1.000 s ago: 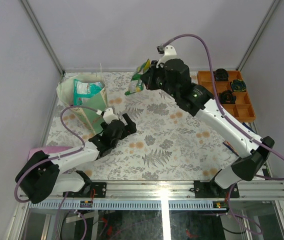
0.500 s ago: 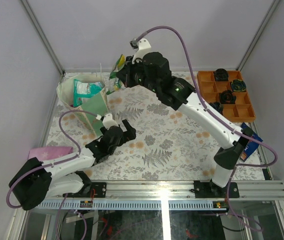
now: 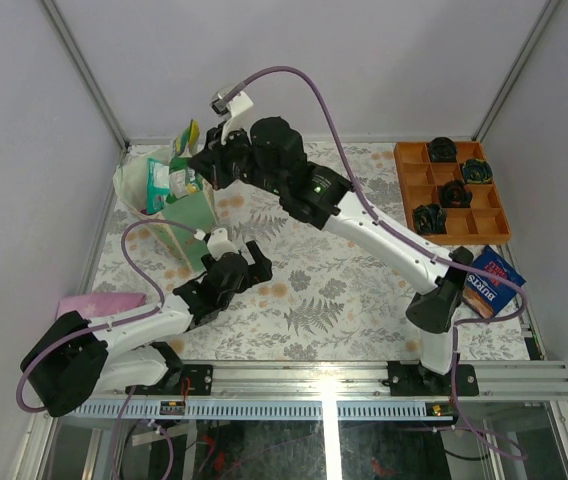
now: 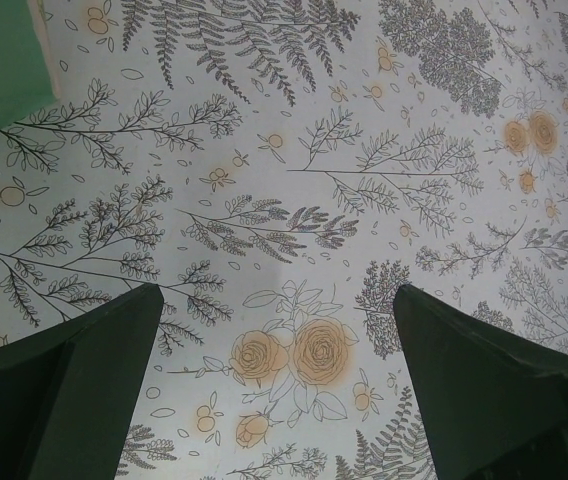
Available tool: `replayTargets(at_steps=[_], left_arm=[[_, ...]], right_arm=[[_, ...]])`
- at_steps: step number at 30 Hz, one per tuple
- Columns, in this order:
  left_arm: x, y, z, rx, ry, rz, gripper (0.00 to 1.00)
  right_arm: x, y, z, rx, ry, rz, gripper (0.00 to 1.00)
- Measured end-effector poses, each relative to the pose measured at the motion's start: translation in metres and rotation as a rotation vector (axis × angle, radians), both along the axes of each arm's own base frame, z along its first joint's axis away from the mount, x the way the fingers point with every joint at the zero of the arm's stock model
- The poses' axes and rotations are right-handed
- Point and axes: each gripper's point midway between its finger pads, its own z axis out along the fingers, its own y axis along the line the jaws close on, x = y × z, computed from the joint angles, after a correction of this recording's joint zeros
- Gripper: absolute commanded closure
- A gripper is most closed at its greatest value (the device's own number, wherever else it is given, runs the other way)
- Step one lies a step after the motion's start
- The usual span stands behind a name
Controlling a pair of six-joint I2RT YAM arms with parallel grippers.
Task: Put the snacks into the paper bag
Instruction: Place the snack in the paper bag.
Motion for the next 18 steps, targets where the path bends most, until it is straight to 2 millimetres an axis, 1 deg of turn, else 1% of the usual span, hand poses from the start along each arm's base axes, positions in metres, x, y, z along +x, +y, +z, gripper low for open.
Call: replayTargets(at_steps=[7, 11, 15, 18], left_arm=[[0.000, 0.000, 0.000, 0.003, -0.001, -0.002, 0.00], [0.000, 0.000, 0.000, 0.006, -0.002, -0.004, 0.00], [0.000, 0.000, -0.001, 0.010, -0.001, -0.005, 0.00], [0.000, 0.001, -0.002, 0.013, 0.001, -0.006, 0.00]], right_arm=[[0.008, 0.020, -0.017, -0.003, -0.035, 0.025, 1.00], [0.008, 0.026, -0.026, -0.022, -0.052, 0.033, 1.00], [-0.001, 0.031, -0.032, -0.033, -0.089, 0.044, 1.00], [-0.017, 0.033, -0.033, -0.055, -0.129, 0.056, 1.00]])
